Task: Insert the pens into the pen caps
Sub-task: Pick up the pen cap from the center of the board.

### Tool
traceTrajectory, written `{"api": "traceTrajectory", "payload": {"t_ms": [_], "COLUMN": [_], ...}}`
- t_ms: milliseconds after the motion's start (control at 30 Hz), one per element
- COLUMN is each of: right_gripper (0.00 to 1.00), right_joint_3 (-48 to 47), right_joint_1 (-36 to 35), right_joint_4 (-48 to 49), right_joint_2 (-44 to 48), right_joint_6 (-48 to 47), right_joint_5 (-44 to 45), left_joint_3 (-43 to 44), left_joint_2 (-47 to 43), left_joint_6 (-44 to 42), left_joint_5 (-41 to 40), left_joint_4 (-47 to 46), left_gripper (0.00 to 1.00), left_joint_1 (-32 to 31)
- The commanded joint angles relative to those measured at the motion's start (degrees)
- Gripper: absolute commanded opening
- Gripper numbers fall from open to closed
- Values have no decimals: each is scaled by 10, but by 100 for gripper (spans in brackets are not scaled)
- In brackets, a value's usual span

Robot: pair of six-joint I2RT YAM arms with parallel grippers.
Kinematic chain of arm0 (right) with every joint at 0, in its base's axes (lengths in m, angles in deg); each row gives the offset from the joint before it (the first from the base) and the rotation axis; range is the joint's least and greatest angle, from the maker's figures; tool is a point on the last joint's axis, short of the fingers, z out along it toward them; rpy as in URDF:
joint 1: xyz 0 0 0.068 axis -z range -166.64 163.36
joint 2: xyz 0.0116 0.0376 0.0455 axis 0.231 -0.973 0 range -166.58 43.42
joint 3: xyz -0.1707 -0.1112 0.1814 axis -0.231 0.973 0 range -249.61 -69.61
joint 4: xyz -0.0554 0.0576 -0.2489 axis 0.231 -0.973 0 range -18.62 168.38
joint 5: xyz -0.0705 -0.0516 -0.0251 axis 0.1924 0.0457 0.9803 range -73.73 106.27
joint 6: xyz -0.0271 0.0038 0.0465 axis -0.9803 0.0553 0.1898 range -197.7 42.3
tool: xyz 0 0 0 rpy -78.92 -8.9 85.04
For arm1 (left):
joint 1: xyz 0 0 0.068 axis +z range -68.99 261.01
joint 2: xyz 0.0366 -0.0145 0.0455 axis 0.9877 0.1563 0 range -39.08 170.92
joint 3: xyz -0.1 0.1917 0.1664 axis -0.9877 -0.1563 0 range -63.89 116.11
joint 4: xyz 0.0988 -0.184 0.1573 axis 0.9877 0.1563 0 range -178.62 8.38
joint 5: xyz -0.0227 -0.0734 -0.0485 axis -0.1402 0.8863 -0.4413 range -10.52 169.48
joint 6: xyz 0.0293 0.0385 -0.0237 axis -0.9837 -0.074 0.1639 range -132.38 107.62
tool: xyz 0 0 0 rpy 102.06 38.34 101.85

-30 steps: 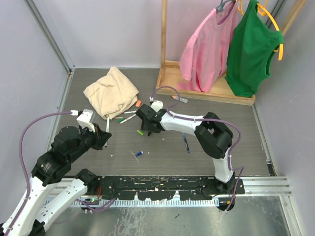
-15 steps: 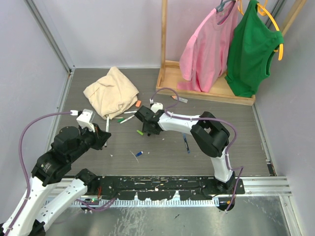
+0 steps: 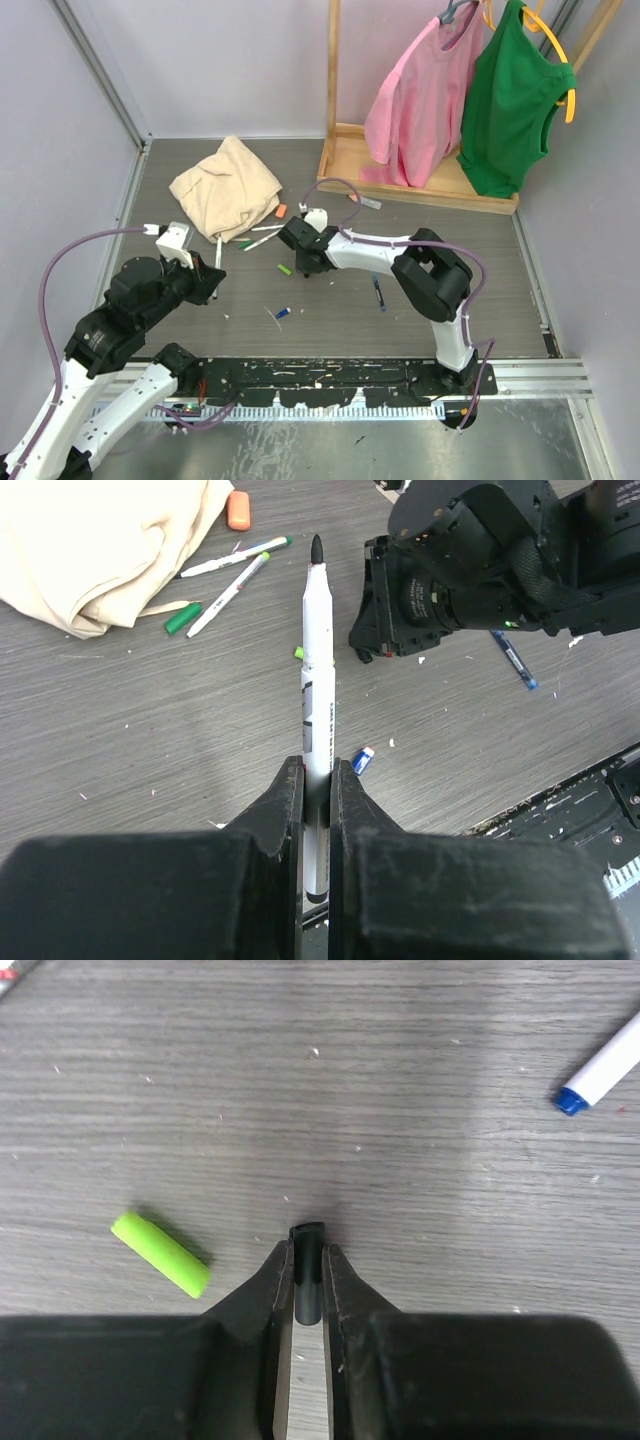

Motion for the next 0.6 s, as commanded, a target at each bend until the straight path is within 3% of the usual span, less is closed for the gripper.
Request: {"api": "traceTrajectory", "payload": {"t_ms": [0,200,567], "right_gripper": [11,12,17], "right_joint_3": [35,119,237], "right_joint_1": [-2,-1,2], "right_joint_4": [33,36,9], "right_joint_2": [68,143,227], "right_joint_6": [-120,-204,-151], "right_joint_5": [-5,-28,-66], "left_joint_3": [0,0,0], "left_joint_2": [7,13,19], "left_joint_6": [-10,-10,-10], "left_joint_5": [-3,2,2], "left_joint_4": [-11,-12,-12], "left_gripper": [0,0,0], "left_joint_1": [2,2,2]}}
